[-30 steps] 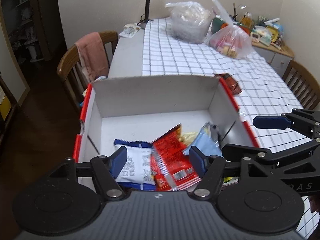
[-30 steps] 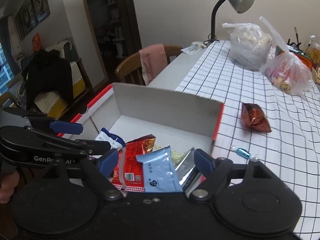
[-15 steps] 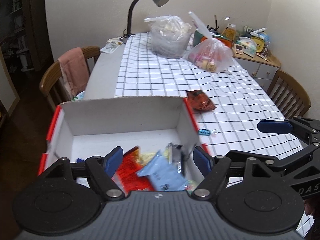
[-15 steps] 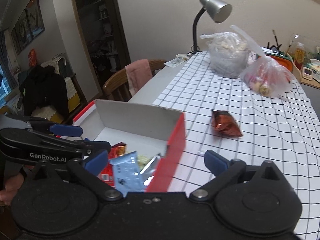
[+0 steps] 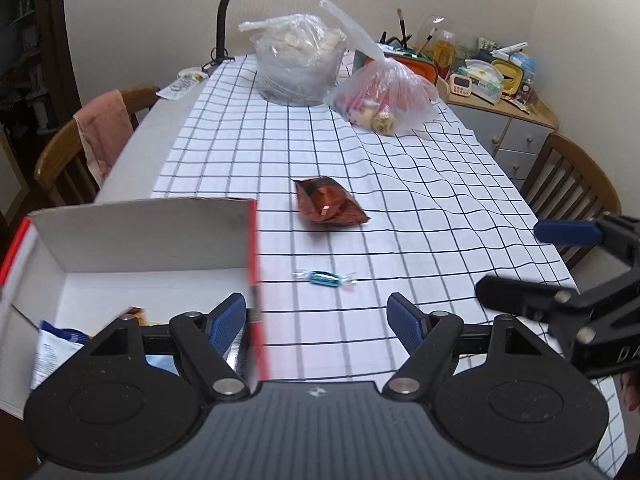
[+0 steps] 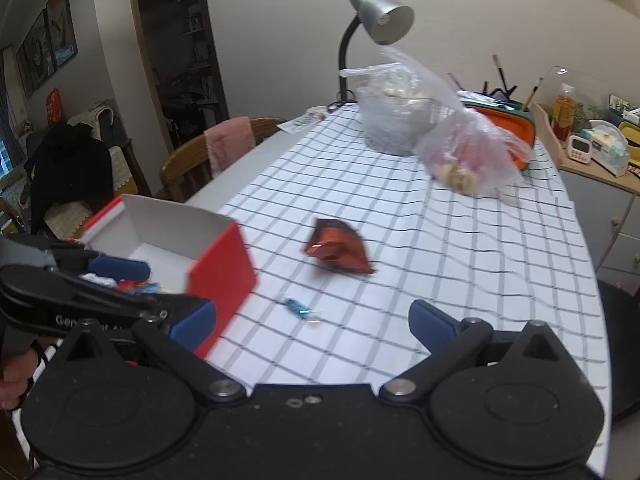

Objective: Organize snacks
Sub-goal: 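Withdraw both tools toward the blue candy and copper foil bag, then grasp the blue wrapped candy with the left tool while the right tool grasps the copper foil bag, then carry the blue candy and copper foil bag over the red box, then open both tools to drop the candy and foil bag into the box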

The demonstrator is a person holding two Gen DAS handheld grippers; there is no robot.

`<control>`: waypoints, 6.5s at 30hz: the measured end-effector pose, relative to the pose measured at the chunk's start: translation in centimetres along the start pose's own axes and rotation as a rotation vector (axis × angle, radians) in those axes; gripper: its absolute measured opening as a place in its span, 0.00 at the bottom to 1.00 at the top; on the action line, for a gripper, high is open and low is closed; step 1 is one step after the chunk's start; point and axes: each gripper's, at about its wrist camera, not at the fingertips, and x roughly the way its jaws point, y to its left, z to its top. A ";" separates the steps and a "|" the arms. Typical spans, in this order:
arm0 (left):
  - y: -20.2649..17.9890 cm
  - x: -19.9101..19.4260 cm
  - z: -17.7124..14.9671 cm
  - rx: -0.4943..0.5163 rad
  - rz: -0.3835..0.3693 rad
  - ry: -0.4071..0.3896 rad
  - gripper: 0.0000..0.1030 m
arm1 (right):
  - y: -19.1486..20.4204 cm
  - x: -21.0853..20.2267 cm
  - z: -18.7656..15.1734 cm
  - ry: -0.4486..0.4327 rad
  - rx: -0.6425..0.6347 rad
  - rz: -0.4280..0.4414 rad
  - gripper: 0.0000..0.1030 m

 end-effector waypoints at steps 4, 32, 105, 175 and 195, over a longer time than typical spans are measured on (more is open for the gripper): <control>-2.4 1.6 0.5 -0.064 0.025 0.006 0.75 | -3.3 0.3 0.3 0.013 -0.022 -0.003 1.00; -3.7 18.4 4.1 -0.309 0.317 0.265 0.37 | -14.4 3.4 -4.1 0.053 0.117 0.032 0.99; -1.2 9.5 -0.3 -0.317 0.124 0.162 0.12 | -6.3 13.7 3.2 0.141 -0.026 0.101 0.58; 22.9 0.6 -3.9 -0.058 0.151 0.135 0.12 | 22.1 12.9 0.8 0.134 -0.105 -0.045 0.65; 23.1 -0.9 -4.4 -0.073 0.131 0.113 0.43 | 21.7 10.4 1.3 0.092 -0.034 -0.013 0.83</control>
